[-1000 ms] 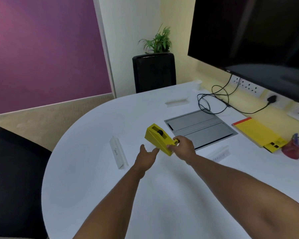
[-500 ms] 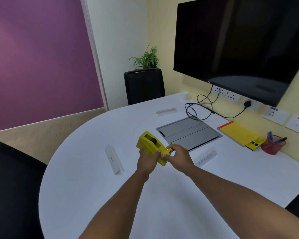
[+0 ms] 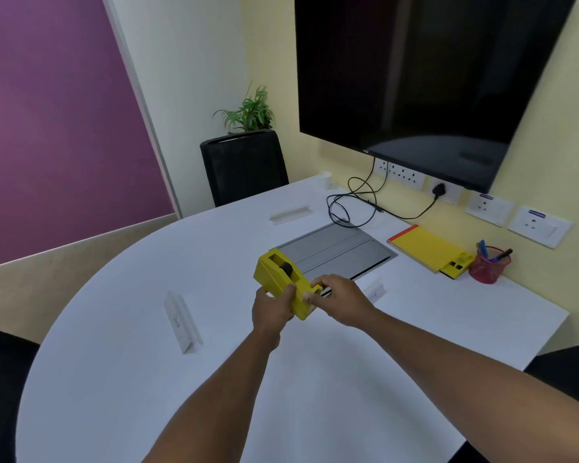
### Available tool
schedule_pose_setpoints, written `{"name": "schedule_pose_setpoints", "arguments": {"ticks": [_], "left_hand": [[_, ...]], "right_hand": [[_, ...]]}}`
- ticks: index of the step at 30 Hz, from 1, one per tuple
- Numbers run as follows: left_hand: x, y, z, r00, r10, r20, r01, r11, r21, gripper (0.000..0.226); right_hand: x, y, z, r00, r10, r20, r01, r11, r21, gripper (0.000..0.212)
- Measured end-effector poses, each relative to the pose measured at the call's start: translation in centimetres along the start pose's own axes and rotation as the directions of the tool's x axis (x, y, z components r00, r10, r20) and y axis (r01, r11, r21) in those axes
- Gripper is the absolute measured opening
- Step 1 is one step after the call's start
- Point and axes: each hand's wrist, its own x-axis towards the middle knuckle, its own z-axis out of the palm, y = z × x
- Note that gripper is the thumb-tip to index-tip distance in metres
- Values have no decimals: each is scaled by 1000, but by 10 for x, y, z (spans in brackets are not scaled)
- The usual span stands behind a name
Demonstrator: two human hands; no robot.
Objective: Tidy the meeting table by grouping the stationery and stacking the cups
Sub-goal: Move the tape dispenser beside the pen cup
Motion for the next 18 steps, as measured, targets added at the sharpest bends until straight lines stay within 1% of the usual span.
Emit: {"name": "schedule_pose_setpoints", "arguments": {"ticks": [2,3,5,7,9,11,13,15,18], "left_hand": [[5,2,13,999,11,34,-10,1000,-14,71],[7,4,21,998,16,55,-15,1000,-17,68],[10,9,36,994,23,108,-21,1000,-18,60],[12,12,54,984,33,176,-32,999,-11,46],[13,14,72,966,46,253,-51,999,11,34],[15,13,92,944,42,328,-58,998,40,34],[16,12,112,917,20,398,-54,996,75,37],[19,9,133,888,-6,459,-45,994,101,33],[22,6,158,851,-50,522,-26,990,137,30]], "right_hand": [[0,10,-16,1000,23,-9,-23,996,85,33],[0,17,-24,998,63,-24,-59,989,132,38],[5,34,-40,981,191,-32,-179,958,225,44],[9,52,-56,947,319,30,-311,892,330,40],[11,67,-71,915,384,123,-399,821,408,42],[12,83,-84,898,385,213,-439,755,487,46],[11,99,-95,896,355,267,-444,693,569,44],[9,115,-106,894,357,271,-446,652,614,41],[5,140,-119,885,384,265,-459,617,639,34]]}}
